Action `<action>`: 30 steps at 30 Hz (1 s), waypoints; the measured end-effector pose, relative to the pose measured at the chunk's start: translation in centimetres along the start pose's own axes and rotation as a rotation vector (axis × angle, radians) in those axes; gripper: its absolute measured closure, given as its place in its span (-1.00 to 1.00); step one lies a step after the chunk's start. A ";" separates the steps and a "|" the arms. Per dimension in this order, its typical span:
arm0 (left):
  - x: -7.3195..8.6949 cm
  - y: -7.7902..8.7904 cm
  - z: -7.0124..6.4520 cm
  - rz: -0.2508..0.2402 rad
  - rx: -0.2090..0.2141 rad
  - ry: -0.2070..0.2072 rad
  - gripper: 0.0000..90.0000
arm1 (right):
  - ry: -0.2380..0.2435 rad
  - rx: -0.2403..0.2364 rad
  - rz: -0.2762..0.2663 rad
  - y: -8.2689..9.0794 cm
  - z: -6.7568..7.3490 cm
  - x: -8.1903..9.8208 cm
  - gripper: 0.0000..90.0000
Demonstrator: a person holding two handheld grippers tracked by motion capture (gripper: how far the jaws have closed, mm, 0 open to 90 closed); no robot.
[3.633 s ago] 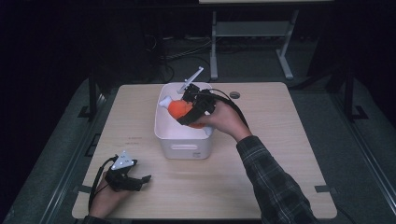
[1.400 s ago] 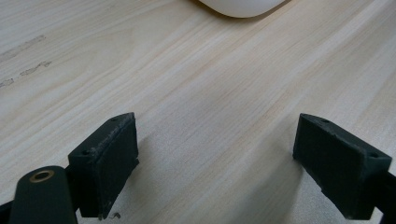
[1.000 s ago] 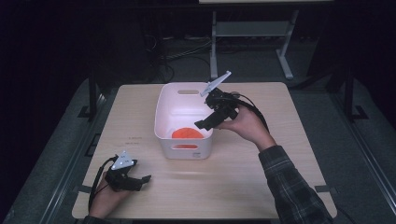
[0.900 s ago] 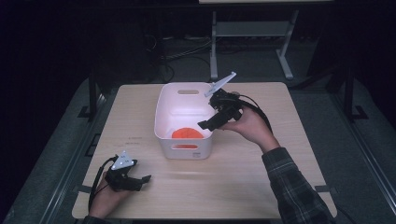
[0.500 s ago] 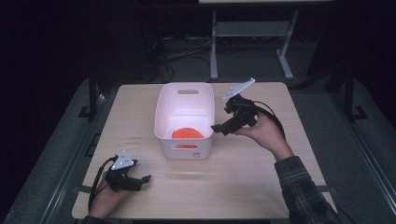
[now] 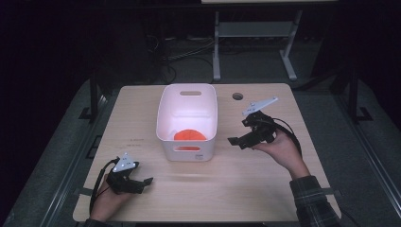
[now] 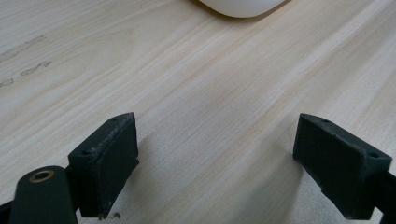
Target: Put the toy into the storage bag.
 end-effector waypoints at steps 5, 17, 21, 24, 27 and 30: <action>0.0 0.0 0.0 0.000 0.000 0.000 -0.71 | -0.029 0.011 -0.016 -0.1 -0.8 1.9 -0.77; 0.0 0.0 0.0 0.000 0.000 -0.002 -0.71 | -0.078 0.039 -0.062 -0.5 -1.8 5.9 -0.81; 0.0 0.0 0.0 0.000 0.001 0.000 -0.71 | -0.100 0.042 -0.061 -0.8 -2.1 7.3 -0.83; 0.0 0.0 0.0 0.000 0.001 0.000 -0.71 | -0.115 0.046 -0.062 -1.0 -2.4 8.2 -0.84; 0.0 0.0 0.0 0.002 0.001 -0.002 -0.71 | -0.130 0.052 -0.065 -1.2 -2.6 9.3 -0.84; 0.0 0.0 0.0 0.003 0.002 -0.001 -0.71 | -0.139 0.068 -0.070 -1.4 -2.9 10.3 -0.86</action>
Point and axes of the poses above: each handheld gripper's, and its own axes: y roughly backward along the jaws, x roughly out of its underside, z roughly to its left, the point moved 5 cm from there along -y, roughly forward along the jaws, and after that the axes turned 11 degrees about -y, right-handed, at the moved point
